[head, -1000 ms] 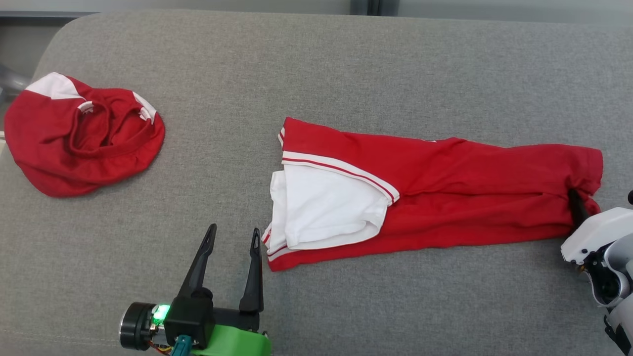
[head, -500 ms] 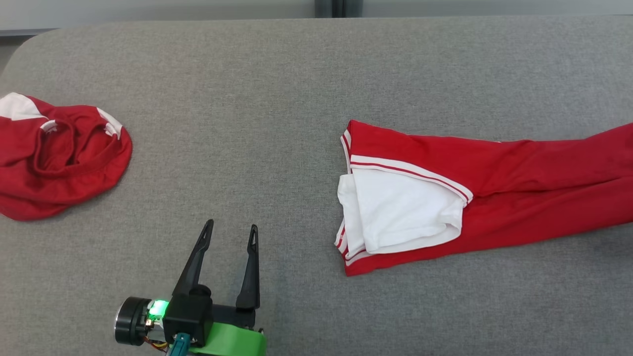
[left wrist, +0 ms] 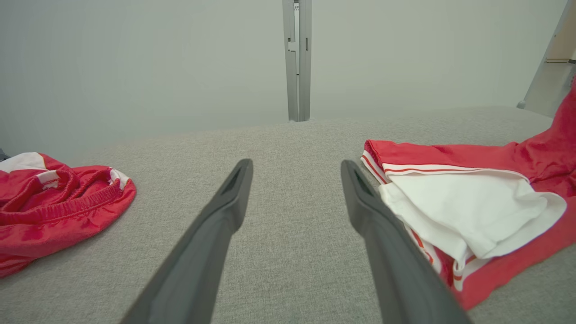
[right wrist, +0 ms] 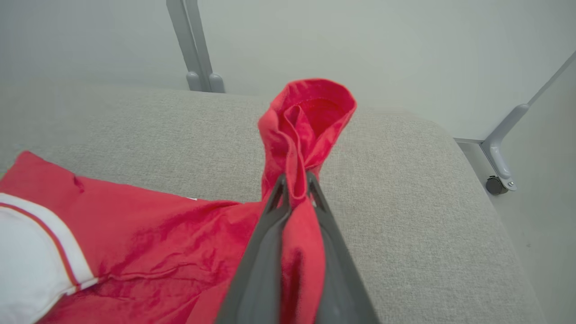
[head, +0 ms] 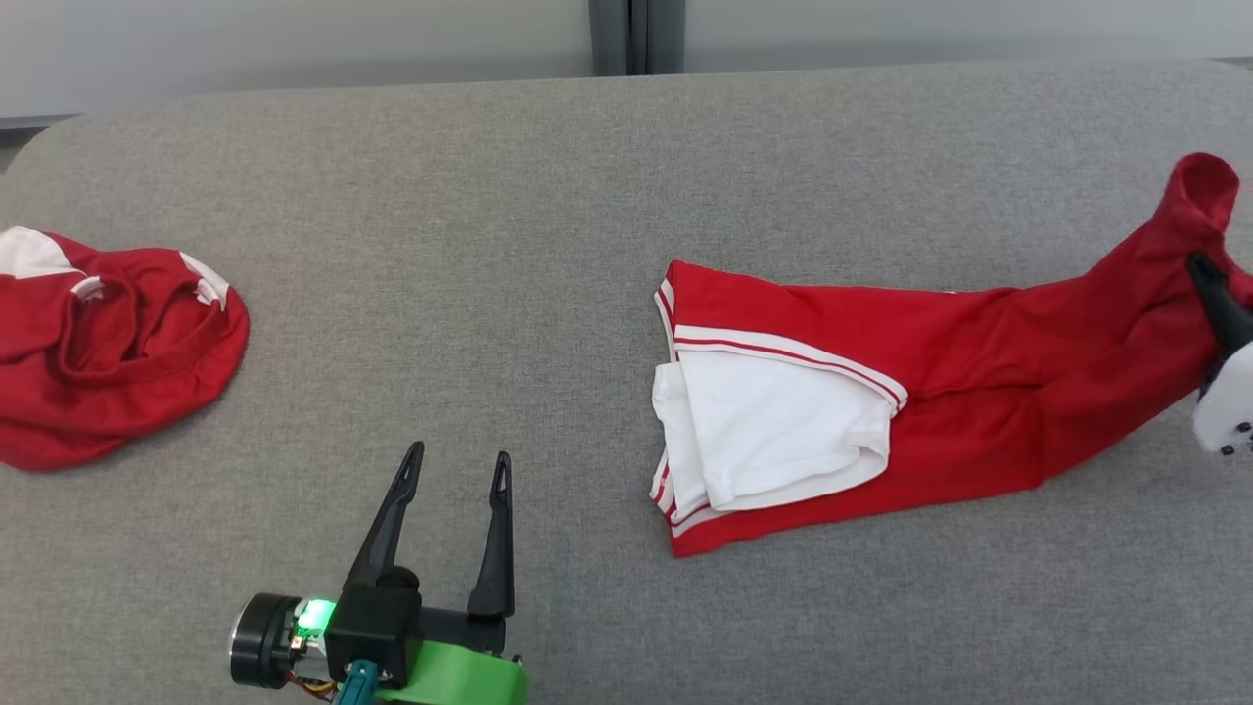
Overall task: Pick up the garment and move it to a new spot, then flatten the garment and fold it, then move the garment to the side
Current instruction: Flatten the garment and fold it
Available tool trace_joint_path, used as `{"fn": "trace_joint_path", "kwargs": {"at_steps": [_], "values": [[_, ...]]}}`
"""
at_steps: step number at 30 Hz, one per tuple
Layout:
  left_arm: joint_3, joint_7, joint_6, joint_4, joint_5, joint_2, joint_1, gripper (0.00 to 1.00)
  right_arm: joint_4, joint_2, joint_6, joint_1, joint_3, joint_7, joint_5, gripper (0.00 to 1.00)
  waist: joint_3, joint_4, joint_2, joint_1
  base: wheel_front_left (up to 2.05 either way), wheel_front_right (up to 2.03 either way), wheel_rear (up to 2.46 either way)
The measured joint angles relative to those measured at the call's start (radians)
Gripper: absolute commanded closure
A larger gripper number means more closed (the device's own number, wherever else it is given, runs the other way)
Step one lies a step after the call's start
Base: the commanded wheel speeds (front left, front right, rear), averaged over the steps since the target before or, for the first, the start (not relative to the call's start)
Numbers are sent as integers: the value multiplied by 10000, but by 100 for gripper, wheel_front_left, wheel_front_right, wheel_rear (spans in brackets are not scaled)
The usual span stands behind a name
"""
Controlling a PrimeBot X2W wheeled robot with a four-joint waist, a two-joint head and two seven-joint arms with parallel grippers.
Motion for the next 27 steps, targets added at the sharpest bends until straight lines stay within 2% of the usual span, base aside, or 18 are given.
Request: {"fn": "trace_joint_path", "kwargs": {"at_steps": [3, 8, 12, 18, 27], "values": [[2, 0, 12, 19, -23, -2, 34, 0, -1181, 433, -2, 342, -330, 485, -426, 100, -109, 93, 0, 0, 0, 0, 0], [-125, 0, 75, 33, -127, -2, 79, 0, -2936, 1616, -2, 1005, -589, 1361, -1114, 100, -171, 370, 0, 0, 0, 0, 0], [-196, 0, 100, 31, -217, 0, 79, 0, -3733, 2633, -2, 1376, -587, 1779, -1325, 100, -140, 633, 0, 0, 0, 0, 0], [-278, 0, 165, 56, -263, 0, 40, 0, -3856, 3659, -2, 1616, -236, 1929, -1503, 100, -82, 1011, 0, 0, 0, 0, 0], [-497, 0, 261, 46, -347, 0, -9, 0, -2957, 4529, -4, 1465, 587, 1603, -1576, 100, 4, 1367, 0, 0, 0, 0, 0]]}}
